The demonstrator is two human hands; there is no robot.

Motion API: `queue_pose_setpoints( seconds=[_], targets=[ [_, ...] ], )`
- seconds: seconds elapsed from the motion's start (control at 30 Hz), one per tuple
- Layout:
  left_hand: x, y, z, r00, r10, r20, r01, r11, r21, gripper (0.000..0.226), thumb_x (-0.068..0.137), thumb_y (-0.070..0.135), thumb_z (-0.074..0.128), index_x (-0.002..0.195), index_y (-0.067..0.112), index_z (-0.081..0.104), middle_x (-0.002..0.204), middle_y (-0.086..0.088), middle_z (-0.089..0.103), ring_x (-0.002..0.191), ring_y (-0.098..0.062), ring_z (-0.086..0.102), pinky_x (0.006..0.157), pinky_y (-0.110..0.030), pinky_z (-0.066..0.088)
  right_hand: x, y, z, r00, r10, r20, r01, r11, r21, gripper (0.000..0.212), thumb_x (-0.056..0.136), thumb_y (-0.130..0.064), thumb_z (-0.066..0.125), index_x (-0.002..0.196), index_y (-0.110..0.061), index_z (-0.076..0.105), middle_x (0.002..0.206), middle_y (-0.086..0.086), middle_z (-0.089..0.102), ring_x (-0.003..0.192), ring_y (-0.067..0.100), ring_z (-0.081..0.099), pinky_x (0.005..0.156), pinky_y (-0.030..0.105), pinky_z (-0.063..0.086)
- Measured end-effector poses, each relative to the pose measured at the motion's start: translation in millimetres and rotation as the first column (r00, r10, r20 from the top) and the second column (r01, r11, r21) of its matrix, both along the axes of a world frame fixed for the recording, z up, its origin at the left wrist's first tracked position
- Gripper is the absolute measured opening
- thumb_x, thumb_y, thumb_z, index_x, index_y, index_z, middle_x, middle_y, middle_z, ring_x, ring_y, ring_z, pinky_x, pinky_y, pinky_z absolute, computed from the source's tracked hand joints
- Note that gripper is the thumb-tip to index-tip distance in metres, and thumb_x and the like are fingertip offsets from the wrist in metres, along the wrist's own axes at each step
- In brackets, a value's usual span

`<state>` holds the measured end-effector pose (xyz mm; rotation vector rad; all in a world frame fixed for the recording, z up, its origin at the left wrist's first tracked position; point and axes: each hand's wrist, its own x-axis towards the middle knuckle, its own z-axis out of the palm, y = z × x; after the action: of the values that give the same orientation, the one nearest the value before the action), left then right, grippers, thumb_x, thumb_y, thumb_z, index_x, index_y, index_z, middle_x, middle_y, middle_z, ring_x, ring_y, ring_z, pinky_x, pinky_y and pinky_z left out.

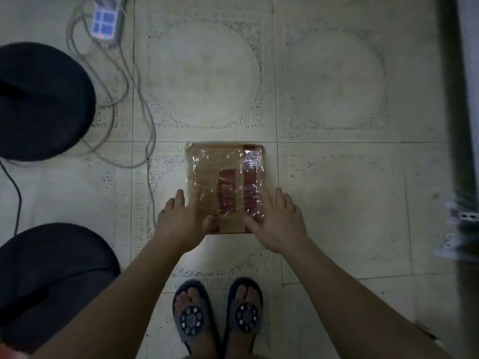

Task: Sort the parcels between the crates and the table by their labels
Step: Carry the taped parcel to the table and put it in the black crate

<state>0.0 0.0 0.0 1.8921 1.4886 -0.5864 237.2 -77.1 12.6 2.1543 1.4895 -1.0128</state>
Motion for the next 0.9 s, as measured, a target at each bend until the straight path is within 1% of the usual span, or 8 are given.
queue_pose_setpoints(
  seconds=[0.1,0.17,0.3,0.4,0.5,0.57,0.7,0.9],
  targets=[
    [-4,0,-39,1.000,0.016,0.024,-0.016,1.000,-0.004,0.092,0.101,0.066,0.052,0.167,0.044,-0.008,0.175,-0.023,0.009,0.157,-0.048,0.024,0.122,-0.061,0.033,-4,1,-42,1.000,0.017,0.012,-0.017,1.000,-0.014,0.105,0.096,-0.085,0.033,0.170,-0.027,-0.013,0.179,0.018,-0.009,0.165,0.041,0.002,0.131,0.062,0.015],
    [-7,0,-66,0.997,0.048,0.062,-0.047,0.999,-0.013,0.092,0.100,0.064,0.054,0.166,0.046,-0.007,0.172,-0.026,0.014,0.150,-0.051,0.033,0.116,-0.062,0.040,-6,3,-65,1.000,-0.001,0.005,0.001,1.000,-0.019,0.108,0.095,-0.086,0.036,0.168,-0.028,-0.019,0.178,0.020,-0.012,0.164,0.043,0.001,0.131,0.062,0.015],
    [-15,-4,-108,0.984,0.101,0.146,-0.090,0.992,-0.086,0.104,0.097,0.064,0.060,0.161,0.052,-0.021,0.169,-0.027,0.014,0.129,-0.051,0.057,0.104,-0.057,0.053,-9,7,-98,0.997,-0.074,-0.032,0.073,0.997,-0.030,0.115,0.091,-0.088,0.044,0.165,-0.036,-0.027,0.176,0.022,-0.018,0.163,0.048,0.005,0.130,0.063,0.020],
    [-15,-8,-120,0.958,0.131,0.253,-0.106,0.988,-0.111,0.115,0.097,0.055,0.067,0.159,0.050,-0.030,0.168,-0.020,0.017,0.117,-0.043,0.065,0.096,-0.051,0.057,-10,6,-111,0.987,-0.131,-0.087,0.130,0.991,-0.026,0.120,0.091,-0.083,0.054,0.160,-0.042,-0.035,0.174,0.022,-0.022,0.156,0.049,0.030,0.122,0.058,0.040],
    [-14,-11,-118,0.924,0.185,0.335,-0.155,0.981,-0.114,0.117,0.097,0.046,0.071,0.160,0.048,-0.028,0.171,-0.015,0.021,0.131,-0.040,0.059,0.103,-0.053,0.055,-11,1,-114,0.969,-0.201,-0.146,0.207,0.978,0.025,0.123,0.090,-0.077,0.064,0.160,-0.046,-0.032,0.175,0.020,-0.008,0.143,0.043,0.051,0.112,0.052,0.051],
    [-12,-9,-107,0.888,0.249,0.386,-0.214,0.968,-0.133,0.120,0.095,0.038,0.074,0.160,0.051,-0.025,0.168,-0.012,0.032,0.137,-0.036,0.055,0.107,-0.056,0.052,-12,-1,-108,0.955,-0.236,-0.178,0.250,0.967,0.056,0.123,0.088,-0.076,0.068,0.162,-0.048,-0.026,0.174,0.017,0.002,0.143,0.040,0.051,0.112,0.053,0.052],
    [-12,-1,-56,0.835,0.347,0.426,-0.294,0.938,-0.185,0.124,0.091,0.031,0.076,0.155,0.062,-0.026,0.158,-0.008,0.046,0.132,-0.031,0.059,0.104,-0.059,0.054,-12,-6,-62,0.942,-0.257,-0.218,0.282,0.955,0.096,0.118,0.086,-0.078,0.068,0.165,-0.050,-0.015,0.174,0.010,0.008,0.149,0.037,0.044,0.114,0.057,0.049],
    [-10,12,95,0.823,0.340,0.456,-0.311,0.940,-0.139,0.116,0.090,0.042,0.074,0.158,0.062,-0.019,0.151,-0.005,0.054,0.120,-0.025,0.065,0.096,-0.055,0.059,-4,8,89,0.941,-0.236,-0.243,0.291,0.930,0.223,0.115,0.086,-0.078,0.069,0.168,-0.045,-0.005,0.171,0.004,0.016,0.145,0.032,0.048,0.112,0.050,0.051]
  ],
)
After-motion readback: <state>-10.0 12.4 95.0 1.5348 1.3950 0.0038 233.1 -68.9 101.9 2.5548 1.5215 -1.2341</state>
